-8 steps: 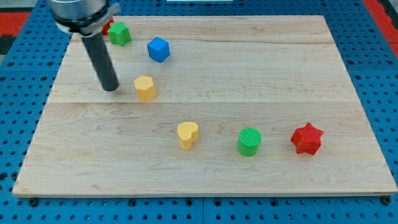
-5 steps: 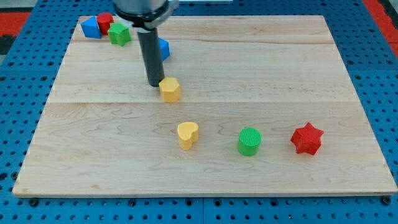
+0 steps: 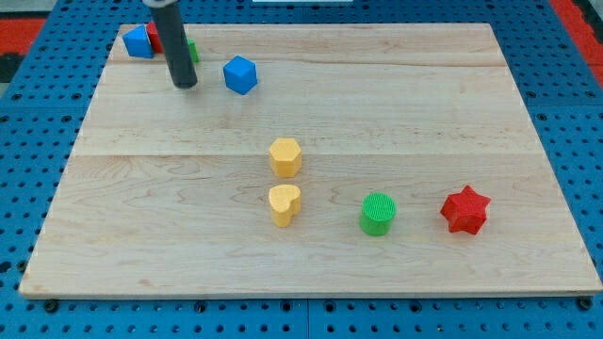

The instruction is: Place the yellow hexagon and the blue cube in a vertical line above the yellow heart

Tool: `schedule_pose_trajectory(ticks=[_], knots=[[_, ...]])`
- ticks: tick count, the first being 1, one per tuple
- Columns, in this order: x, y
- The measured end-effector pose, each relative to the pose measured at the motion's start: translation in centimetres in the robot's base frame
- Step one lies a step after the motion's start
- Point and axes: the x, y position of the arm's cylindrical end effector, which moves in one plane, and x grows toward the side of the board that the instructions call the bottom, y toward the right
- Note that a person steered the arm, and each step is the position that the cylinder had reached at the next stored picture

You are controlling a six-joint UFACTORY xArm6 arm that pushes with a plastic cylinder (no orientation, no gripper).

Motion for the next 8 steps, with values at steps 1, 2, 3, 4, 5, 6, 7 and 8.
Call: schedule_pose_trajectory(ticks=[1,2,3,4,5,6,7,8], knots=[[-1.9,2.3],[0.3,3.9],[3.3,5.3],[1.1,6.0],[-2.0,5.8],[-1.3,8.1],[3.5,9.4],[5.3,10.0]])
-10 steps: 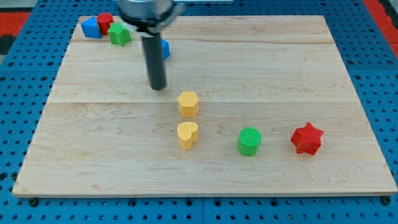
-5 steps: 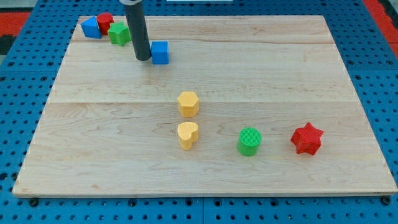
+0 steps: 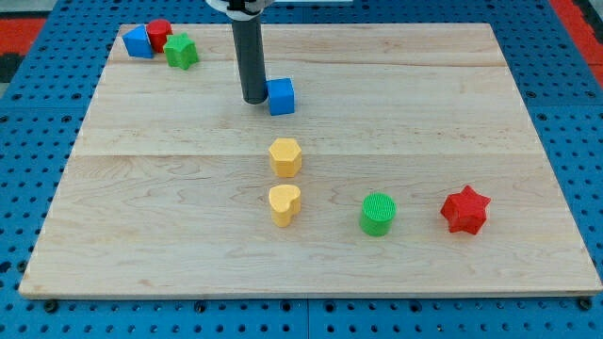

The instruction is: Place the yellow hexagon and the blue cube in a vertical line above the yellow heart

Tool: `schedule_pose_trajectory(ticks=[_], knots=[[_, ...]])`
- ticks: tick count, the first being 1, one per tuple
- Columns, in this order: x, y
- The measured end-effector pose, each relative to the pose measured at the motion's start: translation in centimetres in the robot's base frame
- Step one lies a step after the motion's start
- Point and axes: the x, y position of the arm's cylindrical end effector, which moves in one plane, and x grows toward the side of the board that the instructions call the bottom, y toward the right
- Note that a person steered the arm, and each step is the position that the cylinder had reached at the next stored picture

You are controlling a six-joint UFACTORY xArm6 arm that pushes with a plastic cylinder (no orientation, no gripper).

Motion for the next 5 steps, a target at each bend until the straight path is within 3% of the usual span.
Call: schedule_pose_trajectory(ticks=[1,2,3,5], knots=[[-1.2,-0.3],[-5.0,-0.7],[-4.5,1.0],[1.4,1.3]])
